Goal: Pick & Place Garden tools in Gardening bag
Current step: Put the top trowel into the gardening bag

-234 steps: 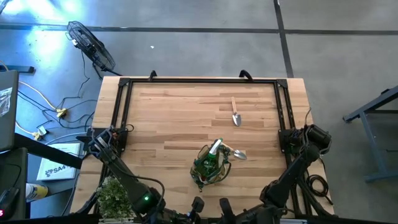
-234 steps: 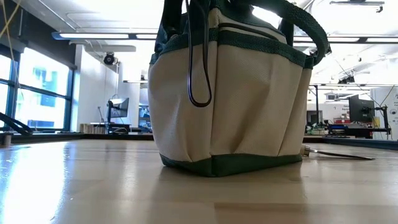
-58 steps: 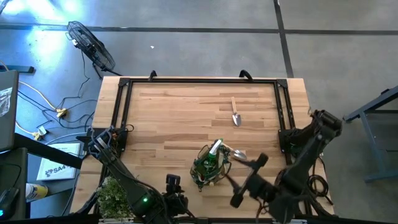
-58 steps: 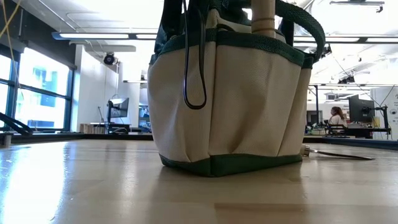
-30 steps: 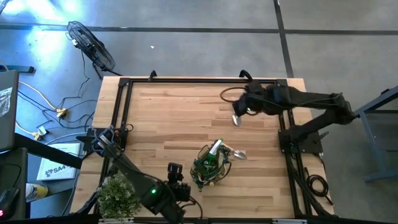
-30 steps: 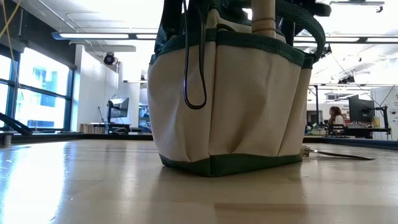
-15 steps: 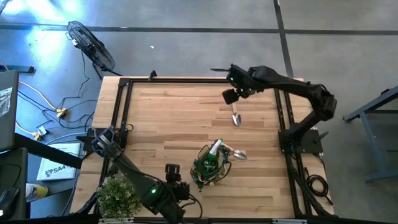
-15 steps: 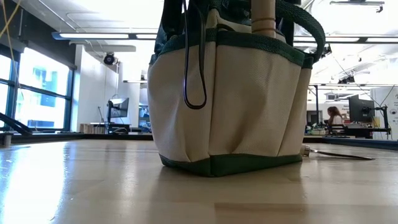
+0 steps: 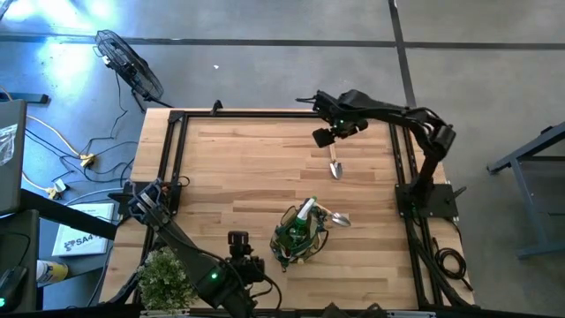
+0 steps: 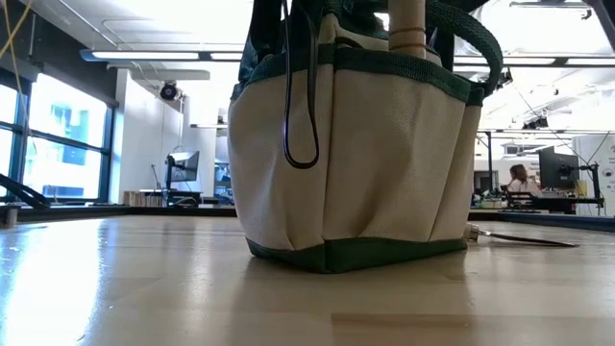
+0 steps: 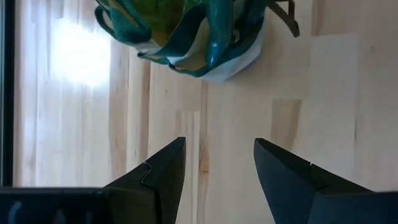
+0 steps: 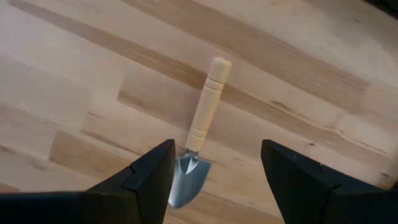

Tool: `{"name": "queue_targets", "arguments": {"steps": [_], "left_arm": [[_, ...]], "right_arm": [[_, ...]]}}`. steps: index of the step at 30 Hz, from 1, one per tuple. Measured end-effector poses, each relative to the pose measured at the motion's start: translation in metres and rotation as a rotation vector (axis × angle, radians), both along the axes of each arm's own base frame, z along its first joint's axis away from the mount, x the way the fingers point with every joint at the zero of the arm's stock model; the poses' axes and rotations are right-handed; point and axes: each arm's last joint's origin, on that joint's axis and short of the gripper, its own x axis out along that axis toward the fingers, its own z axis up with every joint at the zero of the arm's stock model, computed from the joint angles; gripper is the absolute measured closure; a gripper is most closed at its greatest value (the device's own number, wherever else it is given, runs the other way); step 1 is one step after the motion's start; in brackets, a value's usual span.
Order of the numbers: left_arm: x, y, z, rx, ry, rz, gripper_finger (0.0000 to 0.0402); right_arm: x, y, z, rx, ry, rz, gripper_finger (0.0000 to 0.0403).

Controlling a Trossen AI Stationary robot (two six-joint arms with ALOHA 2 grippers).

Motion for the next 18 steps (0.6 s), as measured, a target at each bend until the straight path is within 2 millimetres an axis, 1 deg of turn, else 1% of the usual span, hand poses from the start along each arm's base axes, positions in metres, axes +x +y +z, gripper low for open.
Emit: {"name": "queue_targets", "arguments": {"steps": [6, 10, 14, 18], "left_arm": [[-0.001, 0.002, 0.000, 0.031, 0.001, 0.008, 0.0220], [-0.002, 0.004, 0.000, 0.051, 0.005, 0.017, 0.0220], [-0.004, 0.005, -0.010, 0.072, 0.027, 0.023, 0.0220], [-0.004, 0.005, -0.012, 0.077, 0.033, 0.024, 0.0220]], "right_arm": [[0.008, -0.005, -0.022, 0.050, 0.034, 0.066, 0.0174], [0.011, -0.005, -0.029, 0.062, 0.053, 0.070, 0.0174], [0.009, -0.004, -0.040, 0.072, 0.041, 0.046, 0.0174], [0.004, -0.001, -0.055, 0.098, 0.050, 0.001, 0.0174]]}}
